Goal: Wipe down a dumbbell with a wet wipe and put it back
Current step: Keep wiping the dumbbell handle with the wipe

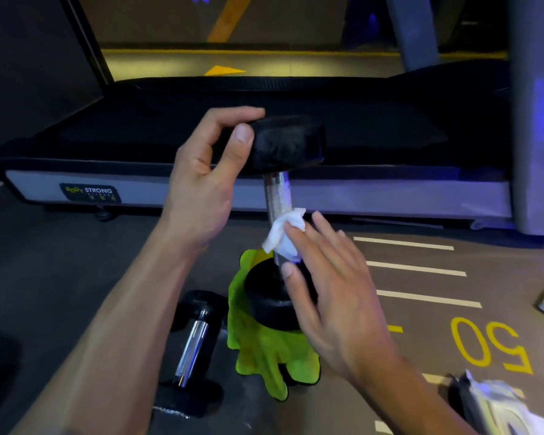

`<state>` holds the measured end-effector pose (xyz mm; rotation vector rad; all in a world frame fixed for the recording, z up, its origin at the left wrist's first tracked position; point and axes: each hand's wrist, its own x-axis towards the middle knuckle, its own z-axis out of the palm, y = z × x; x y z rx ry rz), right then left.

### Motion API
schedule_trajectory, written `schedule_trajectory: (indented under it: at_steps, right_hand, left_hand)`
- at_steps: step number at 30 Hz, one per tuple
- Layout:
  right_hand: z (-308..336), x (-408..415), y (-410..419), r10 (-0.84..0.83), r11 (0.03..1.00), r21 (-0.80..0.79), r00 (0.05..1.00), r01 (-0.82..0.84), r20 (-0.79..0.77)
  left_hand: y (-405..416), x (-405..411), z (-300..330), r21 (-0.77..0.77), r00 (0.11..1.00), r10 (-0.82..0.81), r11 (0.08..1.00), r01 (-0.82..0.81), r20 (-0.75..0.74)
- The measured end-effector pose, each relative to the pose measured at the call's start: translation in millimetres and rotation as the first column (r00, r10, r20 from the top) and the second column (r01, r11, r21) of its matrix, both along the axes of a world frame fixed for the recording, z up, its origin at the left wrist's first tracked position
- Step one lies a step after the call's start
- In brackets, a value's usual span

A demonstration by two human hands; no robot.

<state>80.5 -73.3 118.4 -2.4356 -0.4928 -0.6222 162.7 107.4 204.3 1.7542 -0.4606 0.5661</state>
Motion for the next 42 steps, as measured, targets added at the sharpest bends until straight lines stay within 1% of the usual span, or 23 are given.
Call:
schedule_trajectory:
  at_steps: [3,5,7,9,11,13,15,18,20,22,25,26,27,29,32,35,38,39,42]
  right_hand:
    - [3,-11,10,0.030,0.999,-0.021,0.992,-0.033,-0.122]
    - [11,-10,20,0.034,0.999,-0.030,0.985,-0.040,-0.170]
    - [29,1,35,0.012,1.000,0.021,0.989,-0.009,-0.148]
    - [45,10,50,-0.020,0.992,0.117,0.990,0.036,-0.137]
    - [45,10,60,-0.020,0.982,0.185,0.989,0.047,-0.146]
    - [31,4,57,-0.033,0.978,0.198,0.984,0.068,-0.176]
    - [23,-4,48,-0.060,0.980,0.174,0.979,0.095,-0.196]
    - [37,-3,48,-0.014,0.979,0.196,0.970,0.063,-0.244]
    - [47,6,54,-0.006,0.971,0.233,0.978,0.056,-0.209]
    - [43,7,55,-0.033,0.973,0.221,0.986,0.069,-0.166]
    - [16,-12,37,-0.040,0.996,0.076,0.994,0.048,-0.104]
    - [8,-19,28,-0.024,0.998,0.052,0.995,0.029,-0.096]
    - [1,-22,18,0.000,0.998,0.062,0.996,0.006,-0.093]
    - [-5,-22,2,0.035,0.991,0.134,0.997,-0.027,-0.062]
    - [-3,-18,-9,0.013,0.984,0.177,1.000,-0.009,-0.020]
    - [0,-19,5,0.001,0.994,0.108,0.997,0.006,-0.071]
    - [-4,-21,35,0.026,1.000,-0.011,0.998,-0.026,-0.060]
    - [-4,-21,42,0.019,1.000,-0.012,0.998,-0.020,-0.054]
    - [-3,-17,41,-0.009,0.995,0.101,0.999,0.013,-0.045]
  left_hand:
    - [-4,-6,8,-0.007,0.998,-0.036,0.999,0.036,-0.042]
    - [-3,-10,13,0.009,0.996,-0.055,0.998,0.055,-0.074]
    - [-1,-14,19,0.042,0.994,-0.053,0.997,0.058,-0.098]
    - [2,-15,22,0.065,0.993,-0.026,0.997,0.033,-0.113]
    - [4,-15,24,0.061,0.991,0.000,0.998,0.009,-0.136]
    - [5,-16,25,0.047,0.987,0.018,0.999,-0.010,-0.161]
    - [4,-18,25,0.042,0.986,0.029,0.999,-0.022,-0.166]
    - [1,-22,25,0.060,0.991,0.044,0.998,-0.037,-0.130]
    - [-1,-22,24,0.059,0.990,0.042,0.998,-0.034,-0.133]
    - [-2,-20,23,0.044,0.988,0.039,0.998,-0.033,-0.150]
    - [-2,-21,23,0.012,0.986,0.051,0.999,-0.050,-0.158]
    - [-2,-21,23,0.010,0.985,0.055,0.998,-0.054,-0.166]
    - [-2,-21,23,0.013,0.983,0.058,0.998,-0.057,-0.172]
    - [-3,-21,24,0.027,0.983,0.063,0.998,-0.060,-0.173]
    - [-4,-21,23,0.042,0.984,0.053,0.998,-0.047,-0.168]
    - [-5,-24,23,0.040,0.987,0.052,0.998,-0.047,-0.151]
    - [-4,-27,23,0.059,0.990,0.035,0.998,-0.027,-0.140]
    - [-3,-27,24,0.069,0.990,0.027,0.997,-0.017,-0.140]
    - [0,-29,25,0.097,0.989,-0.001,0.995,0.016,-0.149]
